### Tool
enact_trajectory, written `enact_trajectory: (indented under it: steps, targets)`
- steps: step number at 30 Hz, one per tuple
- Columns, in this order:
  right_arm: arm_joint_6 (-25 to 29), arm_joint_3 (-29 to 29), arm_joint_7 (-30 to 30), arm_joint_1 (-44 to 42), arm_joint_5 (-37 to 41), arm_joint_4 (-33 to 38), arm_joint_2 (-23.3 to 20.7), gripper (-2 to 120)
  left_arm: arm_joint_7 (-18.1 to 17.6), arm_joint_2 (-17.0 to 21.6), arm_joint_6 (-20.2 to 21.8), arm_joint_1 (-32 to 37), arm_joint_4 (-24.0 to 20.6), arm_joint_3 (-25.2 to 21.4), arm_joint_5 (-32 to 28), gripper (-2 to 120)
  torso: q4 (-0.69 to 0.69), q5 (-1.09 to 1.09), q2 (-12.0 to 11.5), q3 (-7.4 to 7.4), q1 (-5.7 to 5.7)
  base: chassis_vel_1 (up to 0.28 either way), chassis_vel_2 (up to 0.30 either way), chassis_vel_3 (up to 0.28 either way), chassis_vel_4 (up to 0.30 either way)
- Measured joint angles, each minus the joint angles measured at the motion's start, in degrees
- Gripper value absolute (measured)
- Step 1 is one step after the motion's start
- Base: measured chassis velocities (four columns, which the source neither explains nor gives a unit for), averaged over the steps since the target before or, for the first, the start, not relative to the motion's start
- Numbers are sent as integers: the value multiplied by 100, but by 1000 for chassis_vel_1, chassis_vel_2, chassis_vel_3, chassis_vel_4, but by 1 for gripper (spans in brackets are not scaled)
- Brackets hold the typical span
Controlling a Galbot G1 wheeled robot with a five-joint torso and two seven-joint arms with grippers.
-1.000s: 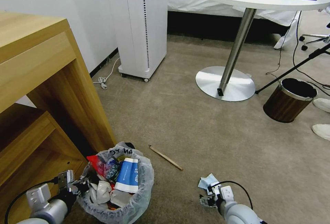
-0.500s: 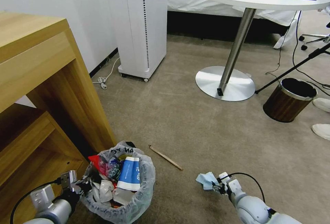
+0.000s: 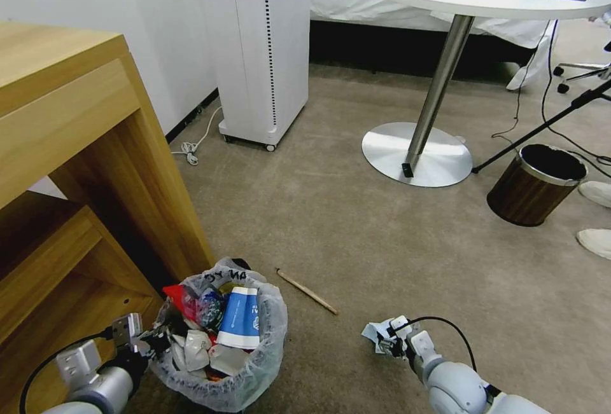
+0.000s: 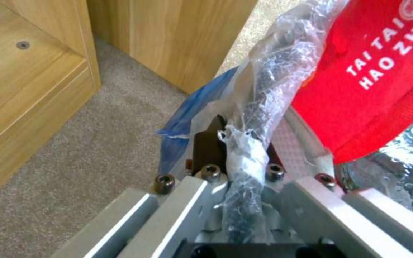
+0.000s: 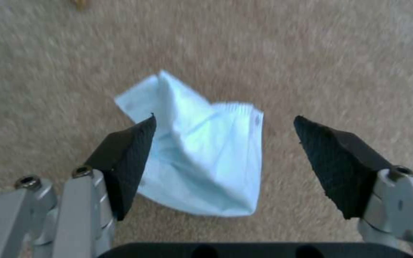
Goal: Pick up the trash bin and place the garbage on the floor into it.
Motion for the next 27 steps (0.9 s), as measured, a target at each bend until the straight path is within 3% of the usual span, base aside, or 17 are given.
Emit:
enact_trajectory:
  steps: [14,27]
  targets:
    - [39,-113,-25,89,-56,-470,272,67,0,-15,-16,47,-37,-13,-4,0,0,0,0,0,0,0,0,0,0]
    - [239,-62,-10,-34,-199,-734,366,22,16,-32,-90,54,-35,21,3,0,0,0,0,0,0,0,0,0,0]
